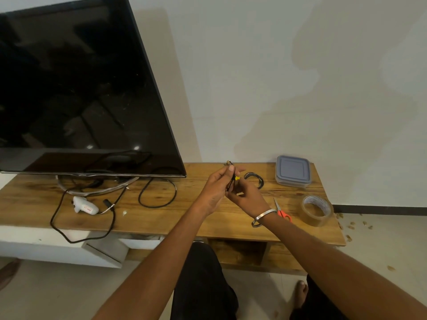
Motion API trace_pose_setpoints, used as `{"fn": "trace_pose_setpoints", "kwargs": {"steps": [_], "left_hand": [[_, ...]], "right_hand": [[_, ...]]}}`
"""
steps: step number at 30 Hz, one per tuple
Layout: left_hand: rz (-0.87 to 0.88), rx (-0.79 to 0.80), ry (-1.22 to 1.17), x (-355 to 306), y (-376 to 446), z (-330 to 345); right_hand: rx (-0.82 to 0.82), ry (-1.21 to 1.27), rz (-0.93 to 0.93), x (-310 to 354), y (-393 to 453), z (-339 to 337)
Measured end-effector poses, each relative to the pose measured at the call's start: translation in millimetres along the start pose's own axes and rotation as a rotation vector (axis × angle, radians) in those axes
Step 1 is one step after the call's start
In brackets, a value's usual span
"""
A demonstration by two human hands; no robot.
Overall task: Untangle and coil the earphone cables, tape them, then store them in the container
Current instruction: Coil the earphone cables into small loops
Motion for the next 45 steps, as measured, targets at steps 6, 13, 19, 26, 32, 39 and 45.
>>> {"fn": "trace_pose_setpoints", "kwargs": {"steps": [6, 13, 19, 26, 32, 39, 45], "left_hand": [[-0.033, 0.067, 0.034, -3.0, -4.2, 2.5], [0.005, 0.125, 0.018, 4.0, -0.4, -0.3], [0.015, 0.16, -0.041, 2.2, -4.0, 2.1], [0.027, 0.178, -0.019, 3.3, -4.3, -2.0], [-0.012, 0.138, -0.032, 9.9, -2.5, -8.8], [-0.055, 0.114, -0.149, 14.0, -1.3, -15.0], [-0.057, 0.079, -0.243, 20.1, 4.7, -22.0]], "right_hand": [[-0.022, -0.039, 0.033, 0.4, -1.9, 2.9], [-0.078, 0.078, 0.097, -0.3, -2.1, 3.7], [-0.119, 0.185, 0.156, 2.6, -3.0, 1.7], [-0.106, 0.32, 0.195, 2.4, -3.2, 1.1], [-0.062, 0.516, 0.278, 1.8, -3.8, 1.5], [0.003, 0.791, 0.319, 6.7, -8.0, -0.2], [-0.052, 0.907, 0.433, 6.8, -5.6, -0.5]]}}
Point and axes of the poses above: each hand's wrist, its own y-axis towards the middle knuckle, its own z-axis out of the palm, x = y × z, the point moved 1 cm from there along y, towards the middle knuckle, and after that the axes turned 9 degrees about -z, right-handed, at the moved point
